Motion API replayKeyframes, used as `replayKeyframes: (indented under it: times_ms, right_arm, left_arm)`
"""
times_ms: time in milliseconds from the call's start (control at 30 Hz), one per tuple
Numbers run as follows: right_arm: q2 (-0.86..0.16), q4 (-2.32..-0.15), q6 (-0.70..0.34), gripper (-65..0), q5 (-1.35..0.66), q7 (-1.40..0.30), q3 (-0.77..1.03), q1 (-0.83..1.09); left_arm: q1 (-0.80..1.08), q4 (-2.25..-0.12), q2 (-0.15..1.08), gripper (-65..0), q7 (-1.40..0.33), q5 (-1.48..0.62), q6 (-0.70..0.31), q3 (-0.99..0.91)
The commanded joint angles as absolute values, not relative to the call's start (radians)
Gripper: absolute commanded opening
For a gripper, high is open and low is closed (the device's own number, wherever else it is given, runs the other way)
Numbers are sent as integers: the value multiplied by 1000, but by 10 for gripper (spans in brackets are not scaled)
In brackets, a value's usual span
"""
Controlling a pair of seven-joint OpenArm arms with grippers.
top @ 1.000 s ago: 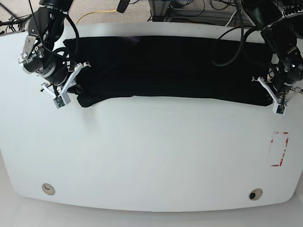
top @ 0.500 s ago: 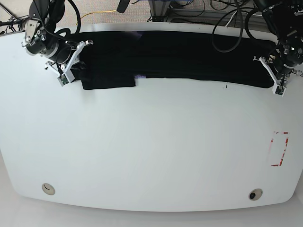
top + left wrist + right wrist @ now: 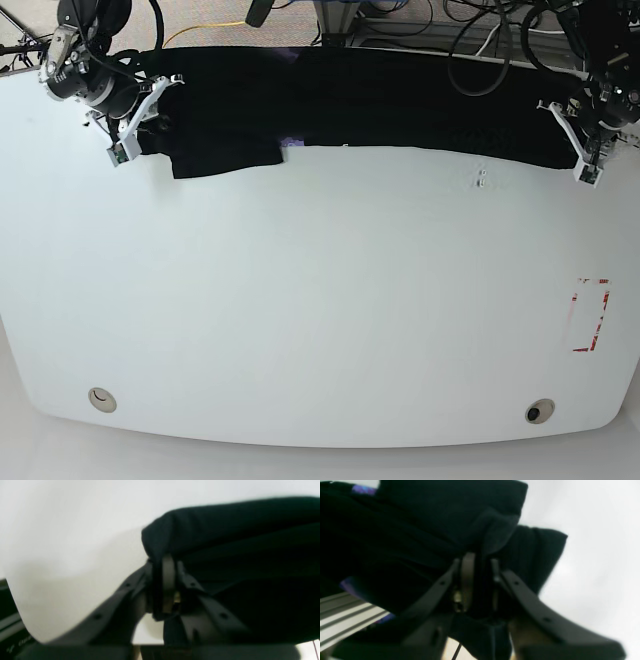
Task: Fold the T-shirt properly
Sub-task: 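Pull the folded strip slightly toward the table center with both grippers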
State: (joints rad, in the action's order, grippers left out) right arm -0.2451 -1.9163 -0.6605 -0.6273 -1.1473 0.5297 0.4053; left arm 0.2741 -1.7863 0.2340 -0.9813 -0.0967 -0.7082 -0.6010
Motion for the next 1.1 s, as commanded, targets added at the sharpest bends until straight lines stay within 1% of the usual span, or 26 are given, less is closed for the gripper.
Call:
replayKeyframes:
  times_ms: [0,33,100,133,200,300,367,467,533,667,733,767,833,867,900,967,1067]
  right_arm:
    - [-265,-1937,-653,-401,-619,-1139,542,415]
    - [-265,-1937,-653,-344,-619,-1139,544,426]
    - [-262,-1937,-653,-258,-619,-1135,564,443]
    - [-257,-1939,-653,-224,-621,-1135,585,443]
    - [-254,-1939,-653,-187,-628,-1135,615,444]
    - [-251,-1963,-661,-184,-633,-1135,664,450]
    - [-226,-1975,-662,-184,-654,-1138,717,450]
    - [-223,-1982,-684,-184,-739,-1139,785,447]
    - [-232,-1982,-698,-184,-829,-1139,809,447]
    - [-229,-1982,-698,-184,-915,-1141,769,438]
    - [-226,-1980,-698,-185,-926,-1141,737,432]
    - [-226,-1977,-698,-197,-924,-1141,708,432]
    - [-225,-1974,-698,-252,-924,-1139,662,433]
    - [-223,-1972,-698,-296,-924,-1139,639,433]
    - [-214,-1972,-698,-357,-924,-1139,613,432]
    - [-197,-1962,-698,-447,-912,-1139,585,430]
    - [-173,-1929,-698,-588,-825,-1136,550,426]
  left_arm:
    - [285,-1804,255,-451,-978,-85,-698,-608]
    - [298,-1805,255,-406,-978,-85,-698,-608]
    - [314,-1807,255,-340,-978,-85,-698,-608]
    - [315,-1807,255,-321,-978,-85,-698,-608]
    - [318,-1807,255,-311,-978,-87,-698,-608]
    - [344,-1808,255,-310,-978,-93,-698,-610]
    - [346,-1824,255,-310,-978,-93,-698,-611]
    - [351,-1902,257,-308,-978,-96,-698,-615]
    - [349,-1965,251,-311,-980,-120,-698,-619]
    - [320,-1983,205,-311,-980,-222,-698,-657]
    - [297,-1982,185,-311,-980,-236,-698,-668]
    - [285,-1980,176,-312,-980,-225,-698,-667]
    - [272,-1968,151,-315,-980,-186,-698,-662]
    - [272,-1959,134,-324,-980,-162,-698,-662]
    - [268,-1945,119,-339,-978,-133,-698,-662]
    - [260,-1928,107,-360,-978,-99,-698,-662]
    - [260,-1871,107,-393,-978,-70,-698,-662]
